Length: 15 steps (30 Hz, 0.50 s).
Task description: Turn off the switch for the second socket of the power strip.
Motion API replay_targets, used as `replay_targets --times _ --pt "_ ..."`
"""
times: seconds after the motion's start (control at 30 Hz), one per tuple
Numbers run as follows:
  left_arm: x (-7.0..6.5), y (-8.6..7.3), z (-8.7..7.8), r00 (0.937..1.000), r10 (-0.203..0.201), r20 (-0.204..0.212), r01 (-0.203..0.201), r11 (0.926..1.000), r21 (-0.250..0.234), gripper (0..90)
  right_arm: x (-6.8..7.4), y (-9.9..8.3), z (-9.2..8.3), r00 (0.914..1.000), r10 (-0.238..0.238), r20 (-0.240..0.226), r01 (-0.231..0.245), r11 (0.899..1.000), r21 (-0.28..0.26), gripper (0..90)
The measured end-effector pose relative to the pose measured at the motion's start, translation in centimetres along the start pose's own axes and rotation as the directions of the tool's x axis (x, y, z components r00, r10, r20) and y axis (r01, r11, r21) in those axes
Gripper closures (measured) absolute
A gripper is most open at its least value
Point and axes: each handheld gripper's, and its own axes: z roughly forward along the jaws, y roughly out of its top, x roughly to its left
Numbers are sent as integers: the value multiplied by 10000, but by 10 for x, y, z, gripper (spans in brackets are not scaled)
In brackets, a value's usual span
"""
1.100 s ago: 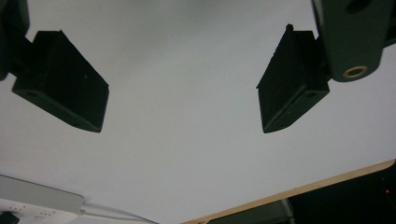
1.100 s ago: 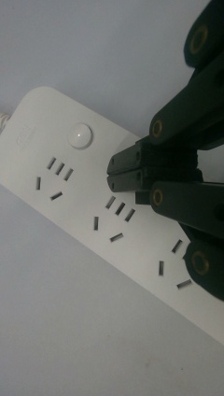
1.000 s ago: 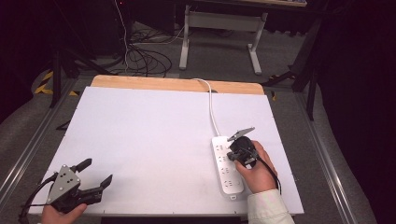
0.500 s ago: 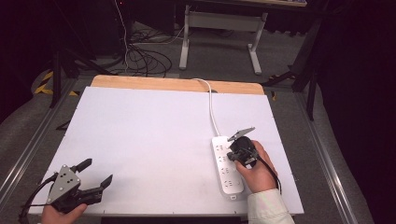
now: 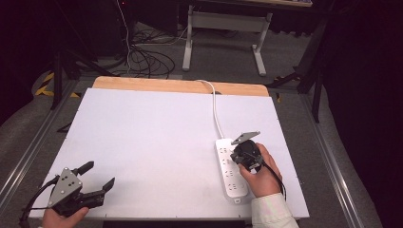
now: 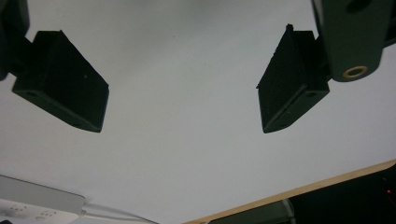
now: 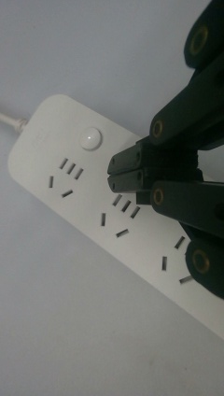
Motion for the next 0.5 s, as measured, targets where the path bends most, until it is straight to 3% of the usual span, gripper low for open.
replay_targets --times 0.5 --pt "0 0 0 10000 -12 -14 12 10000 -14 169 1 0 -30 9998 118 137 -98 9906 -1361 900"
